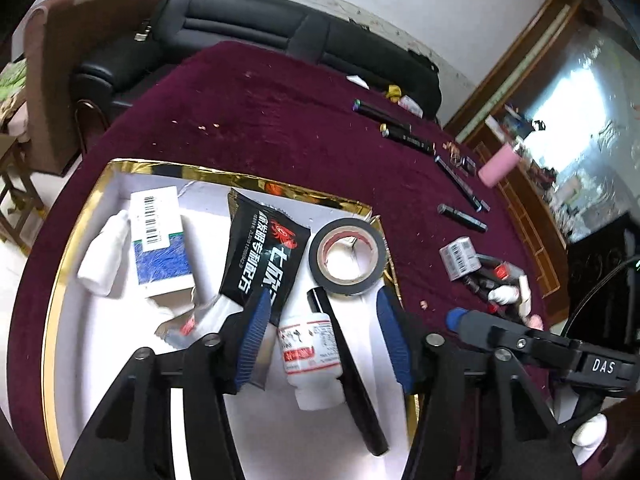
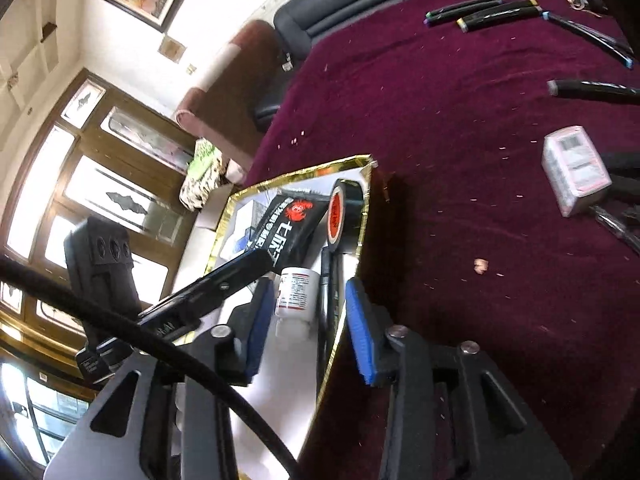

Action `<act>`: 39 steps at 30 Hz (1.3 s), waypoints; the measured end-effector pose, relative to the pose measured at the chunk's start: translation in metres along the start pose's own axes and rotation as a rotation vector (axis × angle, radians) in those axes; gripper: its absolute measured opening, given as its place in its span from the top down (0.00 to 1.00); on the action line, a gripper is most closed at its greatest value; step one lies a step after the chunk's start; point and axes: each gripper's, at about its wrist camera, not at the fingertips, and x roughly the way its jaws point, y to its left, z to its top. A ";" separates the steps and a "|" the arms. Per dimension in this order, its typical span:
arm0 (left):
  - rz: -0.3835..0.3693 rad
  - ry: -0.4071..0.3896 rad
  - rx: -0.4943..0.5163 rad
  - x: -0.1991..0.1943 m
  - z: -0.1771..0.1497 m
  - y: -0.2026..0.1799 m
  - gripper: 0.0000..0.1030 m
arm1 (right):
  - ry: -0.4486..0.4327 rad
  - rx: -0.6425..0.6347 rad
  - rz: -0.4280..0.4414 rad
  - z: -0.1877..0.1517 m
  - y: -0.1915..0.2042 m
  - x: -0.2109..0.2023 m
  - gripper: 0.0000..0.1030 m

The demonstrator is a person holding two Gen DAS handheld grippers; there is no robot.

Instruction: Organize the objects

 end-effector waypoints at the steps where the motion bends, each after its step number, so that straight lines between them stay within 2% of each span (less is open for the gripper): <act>1: -0.002 -0.007 -0.008 -0.003 -0.002 -0.001 0.52 | -0.009 0.007 0.009 -0.003 -0.004 -0.005 0.60; 6: -0.044 -0.052 -0.012 -0.021 -0.031 -0.015 0.50 | -0.049 0.042 0.042 -0.021 -0.031 -0.028 0.58; 11: -0.038 -0.024 -0.043 -0.019 -0.065 -0.025 0.48 | -0.073 0.069 0.055 -0.037 -0.064 -0.047 0.58; 14: -0.013 -0.056 -0.021 -0.026 -0.086 -0.034 0.48 | -0.097 0.087 0.060 -0.047 -0.081 -0.063 0.58; 17: 0.022 -0.092 0.016 -0.029 -0.103 -0.043 0.48 | -0.116 0.102 0.074 -0.053 -0.100 -0.072 0.50; 24: -0.006 -0.089 -0.042 -0.008 -0.106 -0.053 0.48 | -0.130 0.153 0.182 -0.057 -0.132 -0.074 0.50; 29: 0.006 -0.020 -0.062 0.013 -0.117 -0.060 0.48 | -0.116 0.135 0.159 -0.059 -0.128 -0.072 0.48; 39: 0.038 -0.019 0.020 0.014 -0.131 -0.088 0.43 | -0.106 0.140 0.145 -0.059 -0.130 -0.070 0.45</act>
